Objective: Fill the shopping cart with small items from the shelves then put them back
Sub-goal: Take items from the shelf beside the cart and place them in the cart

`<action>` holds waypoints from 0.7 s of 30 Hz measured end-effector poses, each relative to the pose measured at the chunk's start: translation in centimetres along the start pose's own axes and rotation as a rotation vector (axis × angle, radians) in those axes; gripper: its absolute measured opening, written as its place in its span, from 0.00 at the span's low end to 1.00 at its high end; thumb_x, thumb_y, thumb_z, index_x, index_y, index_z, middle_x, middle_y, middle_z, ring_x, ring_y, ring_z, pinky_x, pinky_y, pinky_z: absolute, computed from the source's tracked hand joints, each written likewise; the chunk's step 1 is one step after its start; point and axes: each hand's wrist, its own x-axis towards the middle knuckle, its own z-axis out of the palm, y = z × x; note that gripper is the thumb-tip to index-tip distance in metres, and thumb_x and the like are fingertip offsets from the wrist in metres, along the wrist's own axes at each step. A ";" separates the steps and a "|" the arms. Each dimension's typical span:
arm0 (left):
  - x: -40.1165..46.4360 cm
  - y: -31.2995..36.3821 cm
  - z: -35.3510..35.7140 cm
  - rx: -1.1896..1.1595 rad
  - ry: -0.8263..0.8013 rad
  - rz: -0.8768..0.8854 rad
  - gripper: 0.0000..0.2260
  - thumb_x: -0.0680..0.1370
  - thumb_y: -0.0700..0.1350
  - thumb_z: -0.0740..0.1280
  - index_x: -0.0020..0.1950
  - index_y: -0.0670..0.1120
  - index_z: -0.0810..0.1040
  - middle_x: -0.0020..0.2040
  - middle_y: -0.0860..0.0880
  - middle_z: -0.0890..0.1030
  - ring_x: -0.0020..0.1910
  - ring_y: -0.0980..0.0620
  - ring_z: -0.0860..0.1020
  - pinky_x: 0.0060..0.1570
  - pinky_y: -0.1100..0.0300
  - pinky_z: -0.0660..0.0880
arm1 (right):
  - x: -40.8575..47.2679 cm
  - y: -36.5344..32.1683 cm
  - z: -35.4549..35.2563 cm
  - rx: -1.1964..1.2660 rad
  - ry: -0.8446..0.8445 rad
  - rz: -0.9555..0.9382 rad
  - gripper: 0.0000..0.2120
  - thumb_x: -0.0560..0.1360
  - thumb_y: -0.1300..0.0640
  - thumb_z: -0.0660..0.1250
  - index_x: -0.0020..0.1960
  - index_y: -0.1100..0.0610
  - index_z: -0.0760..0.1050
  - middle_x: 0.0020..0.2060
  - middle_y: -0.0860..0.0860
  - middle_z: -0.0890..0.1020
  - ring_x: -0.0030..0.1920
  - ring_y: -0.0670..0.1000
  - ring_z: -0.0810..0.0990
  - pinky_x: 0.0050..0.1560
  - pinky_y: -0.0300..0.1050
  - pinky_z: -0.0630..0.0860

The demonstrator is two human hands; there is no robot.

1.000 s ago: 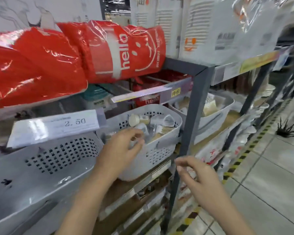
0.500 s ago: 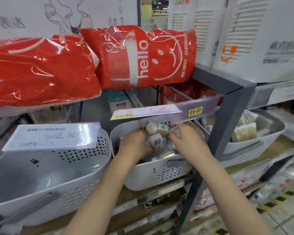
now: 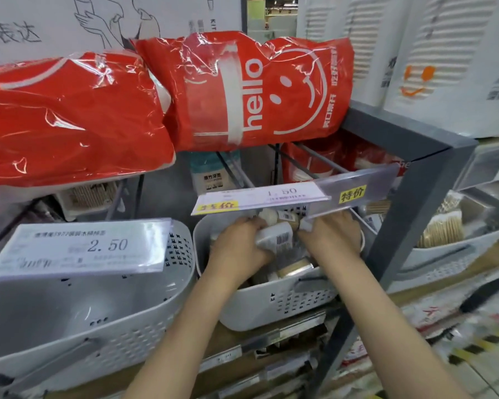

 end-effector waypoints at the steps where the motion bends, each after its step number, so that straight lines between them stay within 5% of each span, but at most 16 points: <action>1: -0.2 0.0 -0.1 -0.037 0.042 0.009 0.20 0.69 0.48 0.72 0.61 0.51 0.77 0.59 0.50 0.76 0.56 0.49 0.76 0.51 0.60 0.71 | 0.1 -0.1 0.1 -0.022 -0.017 -0.002 0.25 0.73 0.47 0.63 0.67 0.55 0.68 0.64 0.57 0.74 0.63 0.59 0.72 0.61 0.50 0.70; 8: -3.0 0.9 -1.8 -0.425 0.343 0.011 0.23 0.66 0.43 0.75 0.59 0.53 0.76 0.52 0.56 0.75 0.50 0.58 0.75 0.48 0.71 0.71 | 0.2 -0.3 -0.6 -0.084 -0.145 -0.021 0.28 0.74 0.49 0.66 0.69 0.61 0.65 0.68 0.61 0.65 0.67 0.61 0.66 0.67 0.53 0.64; 11: -5.2 1.1 -2.3 -0.582 0.389 -0.095 0.24 0.67 0.45 0.75 0.60 0.55 0.73 0.54 0.55 0.78 0.51 0.54 0.78 0.48 0.54 0.79 | -0.3 -0.2 -1.0 -0.024 -0.108 -0.050 0.25 0.73 0.48 0.67 0.65 0.60 0.70 0.66 0.60 0.68 0.64 0.62 0.70 0.62 0.53 0.70; 14: -7.5 1.5 -2.4 -0.659 0.443 -0.182 0.24 0.69 0.39 0.75 0.60 0.54 0.72 0.53 0.56 0.77 0.48 0.64 0.77 0.39 0.70 0.75 | -0.7 0.0 -1.2 0.101 0.032 -0.133 0.20 0.72 0.45 0.66 0.59 0.55 0.75 0.58 0.58 0.76 0.56 0.60 0.76 0.48 0.47 0.73; 17: -9.5 1.8 -2.5 -0.780 0.515 -0.251 0.21 0.69 0.38 0.75 0.54 0.54 0.72 0.52 0.54 0.77 0.46 0.65 0.77 0.37 0.72 0.74 | -1.3 0.4 -1.4 0.335 0.104 -0.274 0.13 0.67 0.44 0.66 0.47 0.51 0.76 0.43 0.50 0.80 0.43 0.54 0.77 0.37 0.42 0.67; 21: -11.7 2.0 -3.1 -0.824 0.572 -0.321 0.17 0.69 0.40 0.75 0.53 0.52 0.74 0.52 0.52 0.80 0.45 0.66 0.78 0.38 0.72 0.74 | -2.0 0.4 -2.0 0.486 -0.016 -0.523 0.15 0.67 0.52 0.70 0.52 0.55 0.76 0.46 0.53 0.80 0.47 0.56 0.78 0.44 0.50 0.75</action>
